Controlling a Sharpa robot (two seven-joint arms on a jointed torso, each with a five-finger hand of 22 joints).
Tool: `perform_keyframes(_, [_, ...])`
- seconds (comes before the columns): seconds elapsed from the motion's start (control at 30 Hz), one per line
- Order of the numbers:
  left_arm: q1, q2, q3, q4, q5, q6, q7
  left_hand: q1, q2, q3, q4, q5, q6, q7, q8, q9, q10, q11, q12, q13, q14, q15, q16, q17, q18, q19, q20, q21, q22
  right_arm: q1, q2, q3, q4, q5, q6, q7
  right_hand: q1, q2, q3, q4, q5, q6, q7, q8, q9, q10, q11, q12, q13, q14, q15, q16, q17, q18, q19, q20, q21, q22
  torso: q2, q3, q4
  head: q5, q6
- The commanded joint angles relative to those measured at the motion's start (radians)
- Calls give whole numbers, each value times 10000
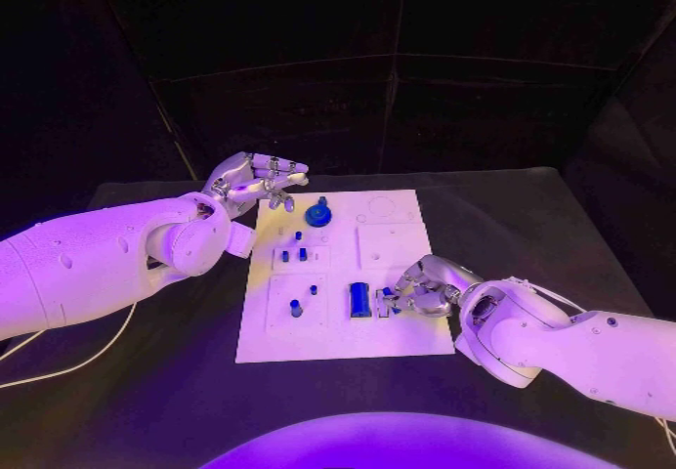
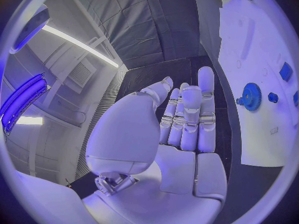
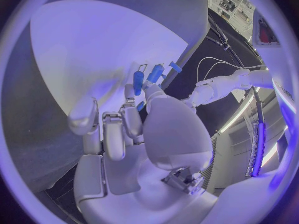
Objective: Assemble the parts on the task board
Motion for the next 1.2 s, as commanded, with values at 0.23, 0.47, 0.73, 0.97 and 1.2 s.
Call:
perform_keyframes(0.23, [14,-10,8,37,32,122,0,82,56,-30,-7,20,-20,-22,63,10,-60,12,61,12,-64,32,19,-10,64,1,47,-51,-12,11,161,2,-75,111,236,-9,-251,-82,-111,157,82,-8,55,-4,7,-10,66,-44,104,1009,20,14,2238,-164,13,32,13,-24,-2,0,-8,12,-16])
perform_keyframes(0.47, [15,-20,8,46,32,121,-4,82,56,-30,-7,20,-20,-22,63,10,-60,12,61,12,-64,32,19,-10,64,1,47,-51,-12,11,224,2,-142,112,250,-3,-619,-316,-505,371,174,-13,81,7,41,-15,93,-52,100,1005,44,6,2223,-158,-9,53,-12,-56,-3,1,-7,12,-24])
perform_keyframes(0.73, [15,-27,8,54,32,118,-11,82,56,-30,-7,20,-20,-22,63,10,-60,12,61,12,-64,32,19,-10,64,1,47,-51,-12,11,264,2,-179,112,245,23,-930,-329,-1121,722,-747,-45,80,27,101,-55,102,-96,66,1003,55,0,2214,-147,-34,68,-46,-95,2,3,-7,15,-29])
perform_keyframes(0.97, [16,-37,9,57,32,110,-17,81,48,-40,-10,19,-37,-13,70,7,-84,20,77,12,-83,36,7,-43,63,-2,48,-58,-16,11,260,2,-169,112,239,66,-951,-283,-1383,855,-1066,-66,81,40,134,-63,105,-102,66,1002,57,-4,2208,-144,-45,72,-61,-111,-2,3,-10,19,-45])
perform_keyframes(1.2, [16,-46,9,55,32,105,-16,81,48,-40,-10,19,-37,-13,70,7,-84,20,77,12,-83,36,7,-43,63,-2,48,-58,-16,11,86,2,-51,109,344,281,-468,-257,-1504,624,-1086,-77,78,63,174,-51,99,-79,93,1004,52,0,2216,-144,-41,67,-62,-99,-7,5,-10,19,-58])
